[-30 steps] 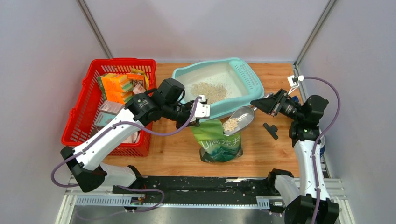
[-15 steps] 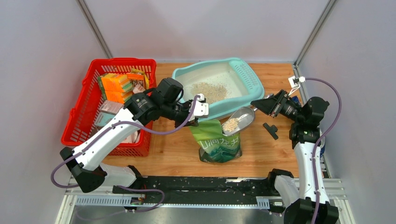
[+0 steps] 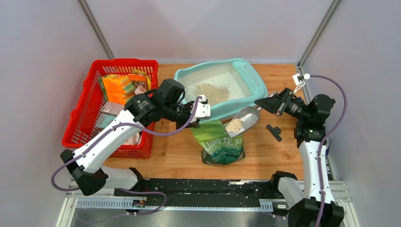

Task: Fill the litter box with clean litter

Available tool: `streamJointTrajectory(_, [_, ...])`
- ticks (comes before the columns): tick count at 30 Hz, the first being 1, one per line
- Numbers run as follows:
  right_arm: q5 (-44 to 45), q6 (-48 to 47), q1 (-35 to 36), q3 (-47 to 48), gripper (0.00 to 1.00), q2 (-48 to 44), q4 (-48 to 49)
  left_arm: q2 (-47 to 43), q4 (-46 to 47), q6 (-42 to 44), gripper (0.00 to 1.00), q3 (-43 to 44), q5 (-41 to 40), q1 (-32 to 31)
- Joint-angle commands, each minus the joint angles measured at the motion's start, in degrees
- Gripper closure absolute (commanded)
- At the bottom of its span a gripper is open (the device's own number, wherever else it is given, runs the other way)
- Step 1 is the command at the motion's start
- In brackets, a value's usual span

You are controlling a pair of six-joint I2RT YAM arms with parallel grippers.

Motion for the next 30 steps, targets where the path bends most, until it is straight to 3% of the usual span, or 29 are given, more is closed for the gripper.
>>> streamJointTrajectory(1, [-3.2, 2.3, -0.3, 3.2, 1.00, 0.4, -0.5, -2.7, -2.0, 0.1, 1.00, 1.8, -2.2, 1.1])
streamJointTrajectory(15, [-0.5, 15.1, 0.0, 9.0, 1.00, 11.4, 15.8, -1.7, -2.5, 0.3, 1.00, 2.0, -1.3, 1.1])
streamJointTrajectory(23, [7.5, 22.3, 1.7, 19.4, 1.00, 34.4, 32.2, -0.7, -4.9, 1.1, 1.00, 2.5, 0.3, 1.1])
streamJointTrajectory(26, [9.3, 16.6, 3.5, 26.9, 1.00, 41.5, 33.4, 0.1, -5.8, 1.9, 1.00, 2.9, 0.1, 1.1])
streamJointTrajectory(30, [13.6, -0.2, 7.3, 38.7, 1.00, 52.1, 19.8, 1.4, -5.8, 2.1, 1.00, 3.4, -0.1, 1.1])
